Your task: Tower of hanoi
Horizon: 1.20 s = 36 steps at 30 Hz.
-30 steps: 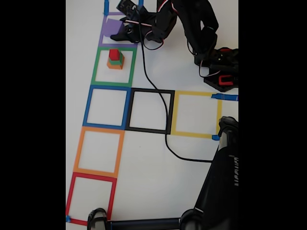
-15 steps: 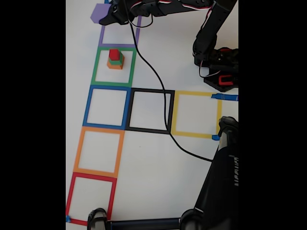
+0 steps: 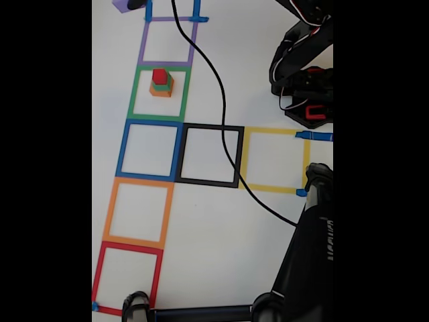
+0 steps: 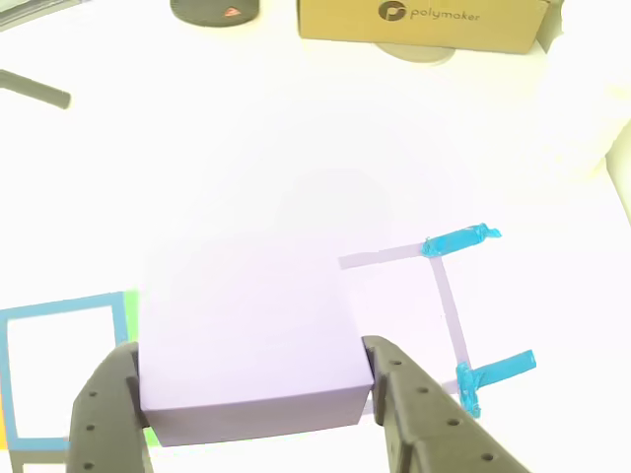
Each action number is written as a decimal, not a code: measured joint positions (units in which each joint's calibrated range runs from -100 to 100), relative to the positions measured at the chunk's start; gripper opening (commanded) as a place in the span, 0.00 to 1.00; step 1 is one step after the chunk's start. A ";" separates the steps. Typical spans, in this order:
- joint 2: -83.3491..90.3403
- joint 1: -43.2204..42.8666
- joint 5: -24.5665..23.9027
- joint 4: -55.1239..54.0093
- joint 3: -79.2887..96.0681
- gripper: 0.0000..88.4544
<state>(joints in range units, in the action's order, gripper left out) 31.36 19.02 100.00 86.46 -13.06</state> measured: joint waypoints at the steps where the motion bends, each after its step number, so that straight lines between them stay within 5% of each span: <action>1: 0.51 -1.05 0.00 3.14 -3.01 0.11; 12: 8.70 -14.86 0.00 10.96 -6.99 0.11; 21: 17.73 -22.94 0.00 3.63 13.28 0.11; 28: 20.60 -29.26 0.00 -13.30 36.03 0.11; 36: 16.21 -32.30 -0.18 -46.59 64.98 0.11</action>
<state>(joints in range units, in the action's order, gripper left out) 47.57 -13.28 99.82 39.86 51.93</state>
